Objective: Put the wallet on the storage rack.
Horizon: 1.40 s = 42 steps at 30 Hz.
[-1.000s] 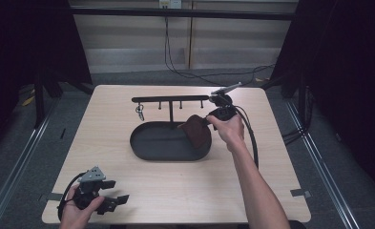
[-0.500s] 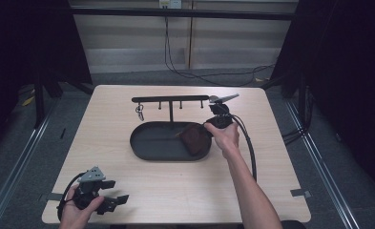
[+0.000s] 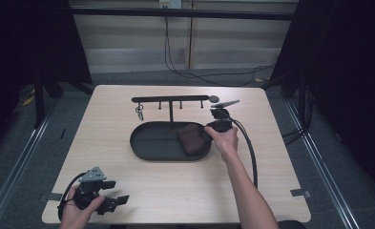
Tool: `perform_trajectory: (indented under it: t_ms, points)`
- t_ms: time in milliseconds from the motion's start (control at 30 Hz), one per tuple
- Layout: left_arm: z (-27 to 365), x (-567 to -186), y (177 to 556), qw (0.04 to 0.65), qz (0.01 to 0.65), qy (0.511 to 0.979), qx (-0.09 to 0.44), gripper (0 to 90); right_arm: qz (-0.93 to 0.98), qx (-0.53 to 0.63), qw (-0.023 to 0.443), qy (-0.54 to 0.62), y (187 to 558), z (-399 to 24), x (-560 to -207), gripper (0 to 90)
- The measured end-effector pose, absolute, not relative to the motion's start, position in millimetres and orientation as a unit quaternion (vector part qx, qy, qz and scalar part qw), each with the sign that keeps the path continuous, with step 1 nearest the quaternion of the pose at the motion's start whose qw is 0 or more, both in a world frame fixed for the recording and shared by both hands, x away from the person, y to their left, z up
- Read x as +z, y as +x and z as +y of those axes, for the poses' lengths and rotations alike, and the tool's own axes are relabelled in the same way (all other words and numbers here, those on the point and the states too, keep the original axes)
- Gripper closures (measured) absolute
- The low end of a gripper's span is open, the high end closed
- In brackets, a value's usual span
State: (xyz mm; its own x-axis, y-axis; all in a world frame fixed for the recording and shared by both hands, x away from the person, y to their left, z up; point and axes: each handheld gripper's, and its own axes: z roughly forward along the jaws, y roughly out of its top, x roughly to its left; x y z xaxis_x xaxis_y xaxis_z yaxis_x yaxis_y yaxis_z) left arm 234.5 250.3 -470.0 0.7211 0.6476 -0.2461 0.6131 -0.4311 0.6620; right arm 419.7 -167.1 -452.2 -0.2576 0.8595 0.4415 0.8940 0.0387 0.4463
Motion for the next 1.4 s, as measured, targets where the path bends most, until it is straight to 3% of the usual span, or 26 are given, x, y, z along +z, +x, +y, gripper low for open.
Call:
perform_trajectory:
  t_ms: [300,567,1000,1400]
  points:
    - [250.8,-469.8,234.3,0.382,0.373,0.845,0.022,21.1,-0.727,-0.323,0.017,-0.605,420.4,-164.5,-455.8,77.0]
    - [251.1,-469.7,234.5,0.382,0.374,0.845,0.021,21.2,-0.729,-0.314,0.015,-0.608,421.0,-163.7,-457.1,64.2]
    - [250.5,-470.2,234.4,0.381,0.372,0.846,0.022,21.1,-0.727,-0.333,0.019,-0.599,417.6,-167.5,-448.1,35.7]
    - [251.6,-469.9,234.3,0.385,0.372,0.845,0.022,21.1,-0.741,-0.347,0.002,-0.575,408.2,-169.6,-437.8,22.4]
